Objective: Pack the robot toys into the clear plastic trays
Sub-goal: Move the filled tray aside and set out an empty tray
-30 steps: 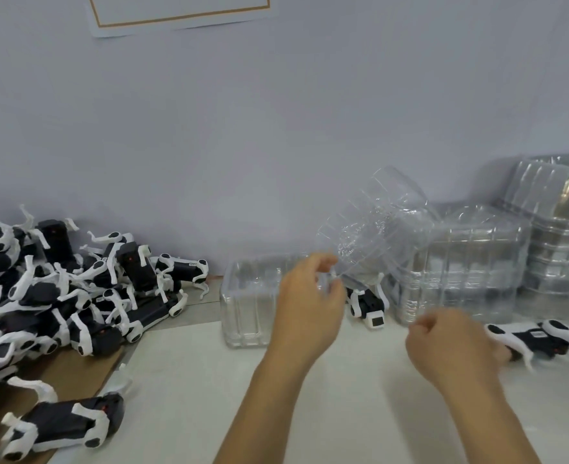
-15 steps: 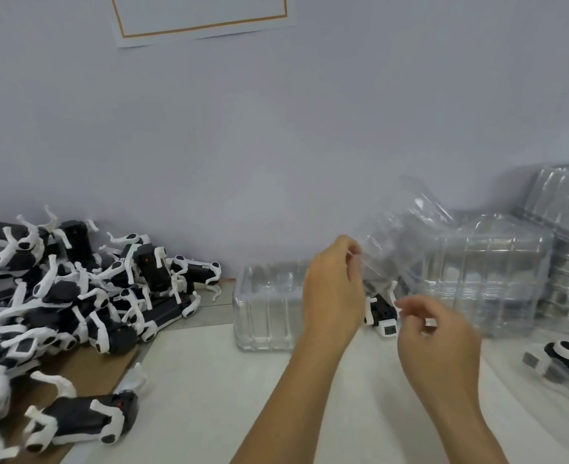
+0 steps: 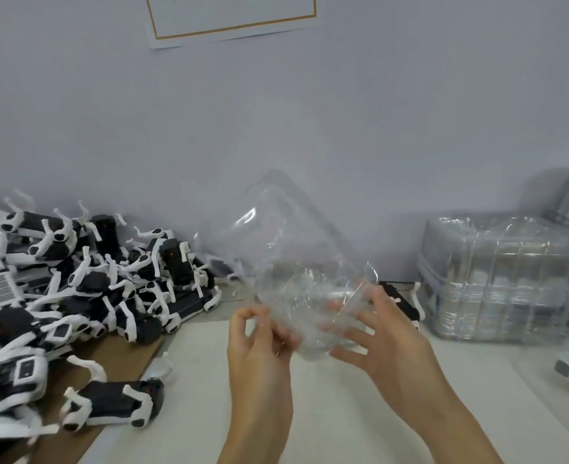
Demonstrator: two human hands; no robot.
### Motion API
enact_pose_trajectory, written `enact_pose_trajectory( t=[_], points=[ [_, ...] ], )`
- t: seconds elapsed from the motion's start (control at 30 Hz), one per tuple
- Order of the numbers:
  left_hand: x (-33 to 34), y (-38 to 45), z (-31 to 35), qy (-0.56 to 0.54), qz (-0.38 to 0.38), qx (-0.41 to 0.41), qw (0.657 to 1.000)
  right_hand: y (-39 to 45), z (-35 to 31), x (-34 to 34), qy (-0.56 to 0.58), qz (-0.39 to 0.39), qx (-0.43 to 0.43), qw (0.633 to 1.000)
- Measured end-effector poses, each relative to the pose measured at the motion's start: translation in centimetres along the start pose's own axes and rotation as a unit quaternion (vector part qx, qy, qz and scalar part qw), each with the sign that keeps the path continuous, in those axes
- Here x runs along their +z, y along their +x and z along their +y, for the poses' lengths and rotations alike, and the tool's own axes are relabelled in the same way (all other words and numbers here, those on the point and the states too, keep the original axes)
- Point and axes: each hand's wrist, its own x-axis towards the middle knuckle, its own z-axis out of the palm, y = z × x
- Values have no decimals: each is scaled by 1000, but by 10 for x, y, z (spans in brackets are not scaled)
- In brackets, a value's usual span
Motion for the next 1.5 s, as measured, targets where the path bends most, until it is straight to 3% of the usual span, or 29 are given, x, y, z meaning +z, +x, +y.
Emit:
enact_pose_trajectory(
  t=[0.17,0.3,0.37,0.53,0.63,0.8,0.93,1.13,1.2,1.37,1.43,1.5],
  points=[
    [-18,4,0,104,6,-29,994,4,13,12,-61,35,-22,997],
    [-42,18,10,123,73,-50,988,3,8,3,-105,54,-28,993],
    [-57,23,21,183,119,-17,976,2,3,-2,-147,63,-10,987],
    [-96,29,47,418,205,86,881,3,3,-13,-243,124,65,960],
    [-106,26,45,573,180,83,796,3,-2,-15,-259,129,107,951],
    [-101,13,37,682,181,81,704,0,-13,-19,-295,96,174,935],
    [-107,16,37,736,161,16,657,-5,-7,-20,-396,51,238,885],
    [-116,26,35,646,174,64,740,-1,6,-21,-475,79,200,853],
    [-115,28,34,579,185,82,790,-2,5,-22,-491,107,172,847],
    [-101,33,43,363,177,98,910,-1,6,-21,-580,216,42,785],
    [-94,32,47,265,165,89,946,0,4,-15,-539,236,-62,806],
    [-88,30,50,224,150,93,958,0,2,-3,-463,239,-142,842]
  ],
)
